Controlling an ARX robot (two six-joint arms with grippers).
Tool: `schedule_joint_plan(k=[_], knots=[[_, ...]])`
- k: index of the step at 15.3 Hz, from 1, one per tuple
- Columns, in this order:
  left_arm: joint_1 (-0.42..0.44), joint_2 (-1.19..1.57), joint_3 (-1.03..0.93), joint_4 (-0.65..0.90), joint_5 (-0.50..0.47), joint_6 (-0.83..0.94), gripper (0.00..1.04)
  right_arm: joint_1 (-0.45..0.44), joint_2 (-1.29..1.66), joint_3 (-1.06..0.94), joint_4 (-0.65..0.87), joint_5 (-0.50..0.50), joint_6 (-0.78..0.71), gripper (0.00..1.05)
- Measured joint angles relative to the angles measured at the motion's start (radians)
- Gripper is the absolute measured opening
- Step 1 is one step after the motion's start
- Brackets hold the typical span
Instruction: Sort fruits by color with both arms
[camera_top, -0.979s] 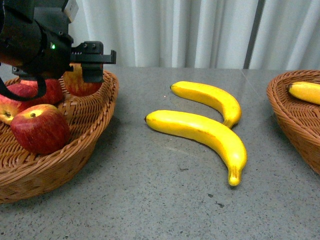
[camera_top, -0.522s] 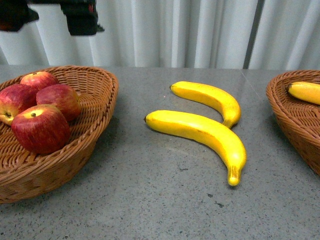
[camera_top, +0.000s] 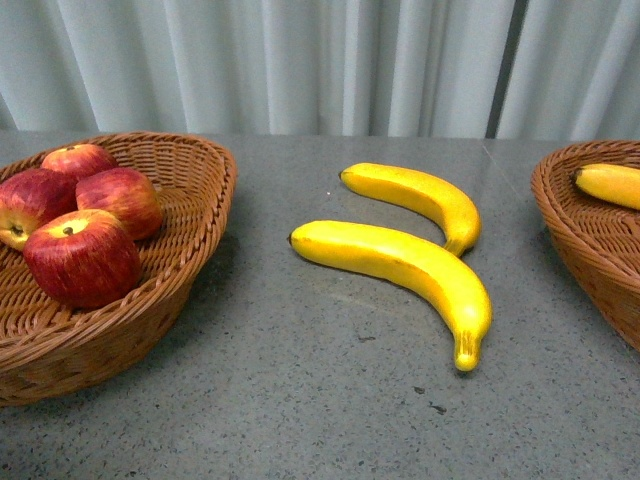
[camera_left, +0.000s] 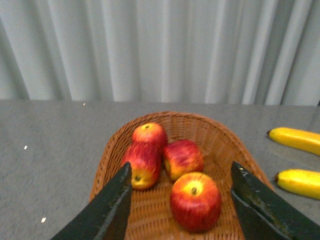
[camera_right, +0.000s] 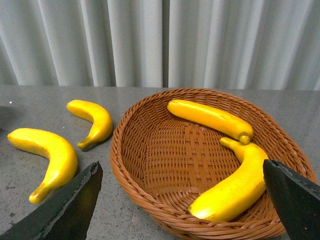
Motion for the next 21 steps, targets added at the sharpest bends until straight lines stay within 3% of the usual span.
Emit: schedule_joint_plan(k=[5, 6, 7, 8, 19, 20, 21], knots=[[0.106, -0.17, -0.15, -0.013, 0.113, -0.022, 0.01, 0.0, 0.0, 0.0, 0.0, 0.0, 0.0, 0.98], [0.123, -0.191, -0.164, -0.023, 0.13, -0.02, 0.01, 0.0, 0.0, 0.0, 0.0, -0.001, 0.0, 0.98], [0.212, -0.224, -0.183, -0.038, 0.222, -0.02, 0.02, 0.0, 0.0, 0.0, 0.001, -0.001, 0.0, 0.98], [0.235, -0.247, -0.196, -0.048, 0.222, -0.022, 0.02, 0.0, 0.0, 0.0, 0.0, 0.0, 0.0, 0.98], [0.227, -0.457, -0.273, -0.162, 0.238, -0.021, 0.02, 0.0, 0.0, 0.0, 0.0, 0.0, 0.0, 0.98], [0.227, -0.544, -0.272, -0.301, 0.239, -0.021, 0.02, 0.0, 0.0, 0.0, 0.0, 0.0, 0.0, 0.98], [0.227, -0.618, -0.272, -0.331, 0.238, -0.021, 0.02, 0.0, 0.0, 0.0, 0.0, 0.0, 0.0, 0.98]])
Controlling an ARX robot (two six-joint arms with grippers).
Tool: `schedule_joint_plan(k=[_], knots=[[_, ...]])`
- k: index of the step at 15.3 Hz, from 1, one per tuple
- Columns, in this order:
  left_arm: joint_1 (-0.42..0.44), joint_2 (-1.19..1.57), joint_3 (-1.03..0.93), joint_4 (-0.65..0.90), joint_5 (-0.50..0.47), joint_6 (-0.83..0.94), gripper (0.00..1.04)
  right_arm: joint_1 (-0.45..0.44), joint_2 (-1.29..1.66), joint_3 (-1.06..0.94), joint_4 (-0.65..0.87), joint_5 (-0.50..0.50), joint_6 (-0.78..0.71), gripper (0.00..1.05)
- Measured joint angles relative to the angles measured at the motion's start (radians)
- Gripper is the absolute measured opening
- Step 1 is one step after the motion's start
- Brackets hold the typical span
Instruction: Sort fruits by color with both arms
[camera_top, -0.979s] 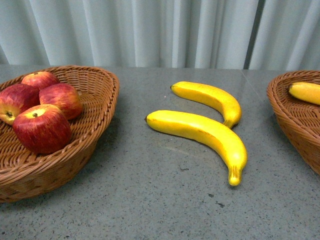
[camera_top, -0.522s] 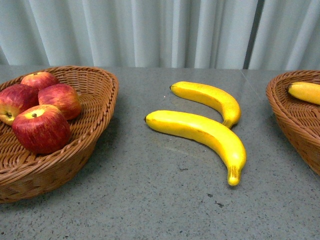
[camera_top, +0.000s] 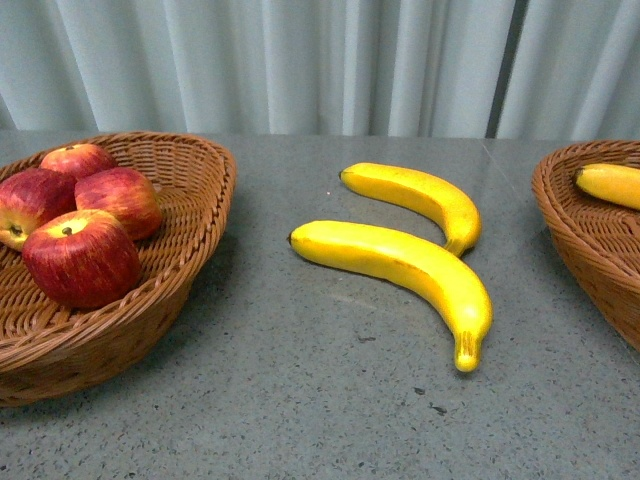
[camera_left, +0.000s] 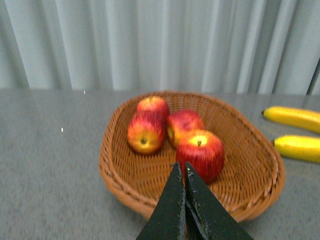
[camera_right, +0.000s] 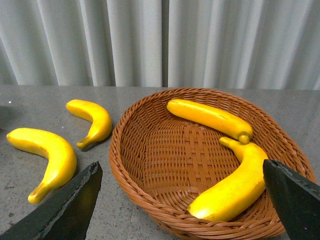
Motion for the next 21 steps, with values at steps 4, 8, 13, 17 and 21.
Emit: schedule_joint_plan(k=[4, 8, 13, 17, 21], knots=[[0.0, 0.002, 0.0, -0.007, 0.0, 0.0, 0.02, 0.0, 0.0, 0.0, 0.001, -0.001, 0.0, 0.98], [0.0, 0.002, 0.0, -0.006, 0.0, -0.002, 0.24, 0.0, 0.0, 0.0, 0.001, 0.0, 0.0, 0.98], [0.0, 0.002, 0.0, -0.006, 0.0, -0.002, 0.97, 0.018, 0.028, 0.02, -0.063, 0.048, 0.062, 0.98], [0.0, 0.002, 0.0, -0.006, 0.0, -0.002, 0.98, 0.114, 0.675, 0.274, 0.475, 0.013, 0.294, 0.98], [0.0, 0.002, 0.0, -0.006, 0.0, -0.002, 0.98, 0.27, 1.321, 0.693, 0.555, -0.122, 0.166, 0.98]])
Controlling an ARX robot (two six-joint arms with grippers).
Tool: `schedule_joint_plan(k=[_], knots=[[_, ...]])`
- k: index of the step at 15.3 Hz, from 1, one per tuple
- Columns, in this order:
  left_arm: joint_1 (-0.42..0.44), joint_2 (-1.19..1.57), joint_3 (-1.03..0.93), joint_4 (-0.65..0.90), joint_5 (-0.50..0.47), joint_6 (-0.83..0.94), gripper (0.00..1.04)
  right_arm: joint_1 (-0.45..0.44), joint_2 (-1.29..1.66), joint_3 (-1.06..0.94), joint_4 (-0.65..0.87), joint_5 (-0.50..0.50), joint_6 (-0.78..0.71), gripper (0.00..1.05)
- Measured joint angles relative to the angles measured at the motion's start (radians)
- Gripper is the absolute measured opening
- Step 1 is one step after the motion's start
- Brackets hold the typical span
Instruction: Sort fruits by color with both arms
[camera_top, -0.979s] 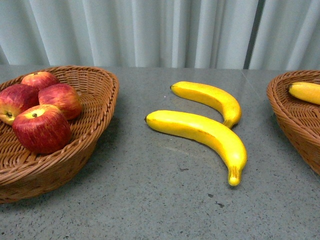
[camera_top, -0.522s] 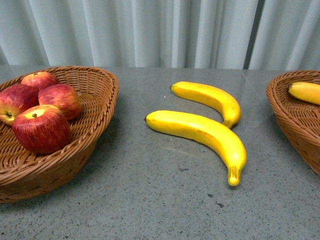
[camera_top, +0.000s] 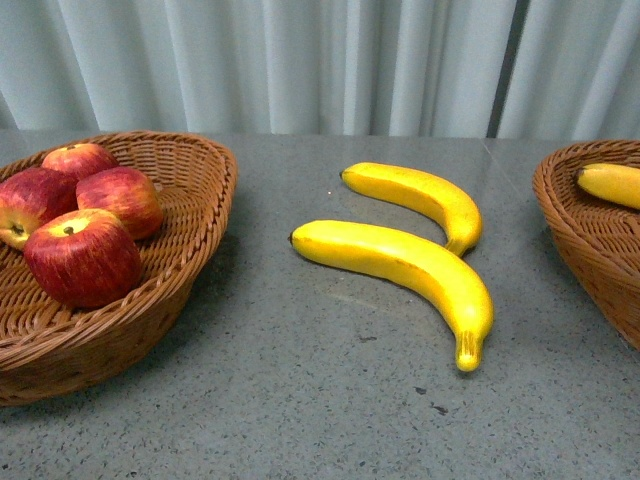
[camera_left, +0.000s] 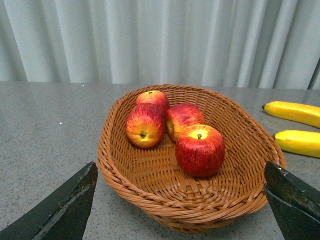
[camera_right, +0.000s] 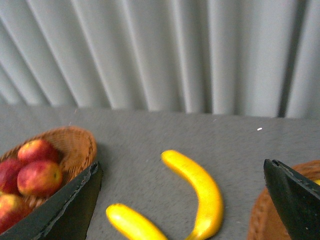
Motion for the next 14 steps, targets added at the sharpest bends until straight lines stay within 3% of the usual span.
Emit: schedule_joint_plan(k=[4, 9, 14], knots=[[0.0, 0.0, 0.0, 0.0, 0.0, 0.0, 0.98, 0.139, 0.316, 0.359, -0.241, -0.101, -0.178, 0.98], [0.0, 0.0, 0.0, 0.0, 0.0, 0.0, 0.98, 0.169, 0.442, 0.411, -0.493, -0.156, -0.441, 0.98], [0.0, 0.0, 0.0, 0.0, 0.0, 0.0, 0.98, 0.183, 0.51, 0.445, -0.579, -0.104, -0.609, 0.98]])
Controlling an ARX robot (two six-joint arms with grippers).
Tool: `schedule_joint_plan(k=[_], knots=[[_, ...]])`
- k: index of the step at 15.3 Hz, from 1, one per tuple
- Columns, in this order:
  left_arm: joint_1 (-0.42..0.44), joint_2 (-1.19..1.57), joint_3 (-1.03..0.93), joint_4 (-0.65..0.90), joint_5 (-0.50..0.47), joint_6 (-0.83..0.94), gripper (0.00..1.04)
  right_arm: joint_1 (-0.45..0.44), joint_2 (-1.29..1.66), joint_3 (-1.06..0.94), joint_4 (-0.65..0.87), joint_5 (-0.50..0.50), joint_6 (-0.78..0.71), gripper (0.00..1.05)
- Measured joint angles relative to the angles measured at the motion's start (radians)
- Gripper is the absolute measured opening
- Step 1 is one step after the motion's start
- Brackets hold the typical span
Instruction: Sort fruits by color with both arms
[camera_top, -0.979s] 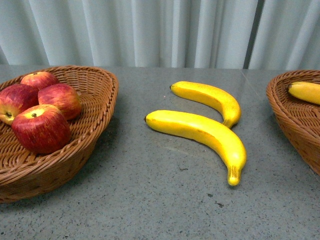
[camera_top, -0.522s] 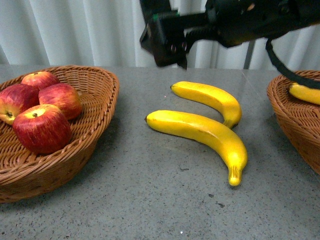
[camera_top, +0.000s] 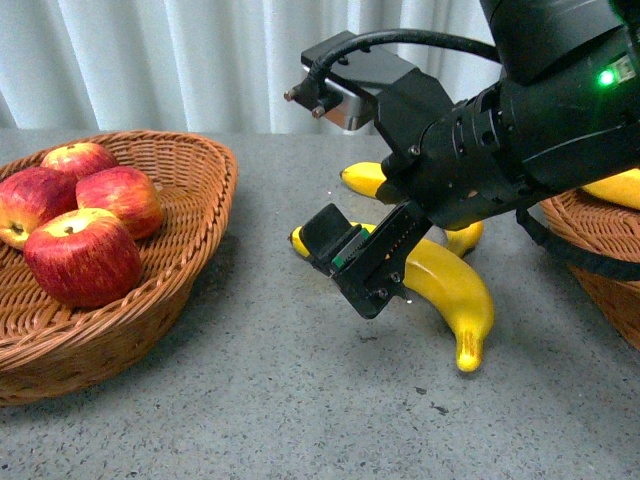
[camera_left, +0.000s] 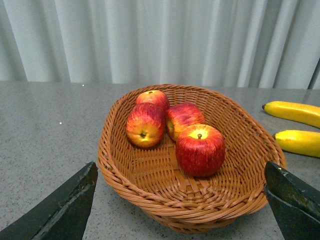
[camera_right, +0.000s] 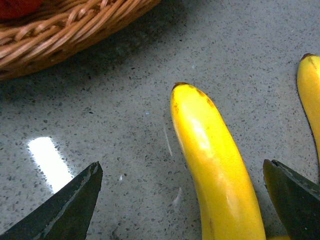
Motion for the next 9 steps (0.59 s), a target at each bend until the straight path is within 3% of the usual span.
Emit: schedule_joint_plan(k=[4, 8, 9], knots=[[0.0, 0.0, 0.0, 0.0, 0.0, 0.0, 0.98, -0.002, 0.095, 0.094, -0.062, 0.081, -0.015, 0.98], [0.0, 0.0, 0.0, 0.0, 0.0, 0.0, 0.98, -0.009, 0.116, 0.106, -0.143, 0.09, -0.015, 0.98], [0.0, 0.0, 0.0, 0.0, 0.0, 0.0, 0.98, -0.009, 0.116, 0.104, -0.142, 0.09, -0.02, 0.94]])
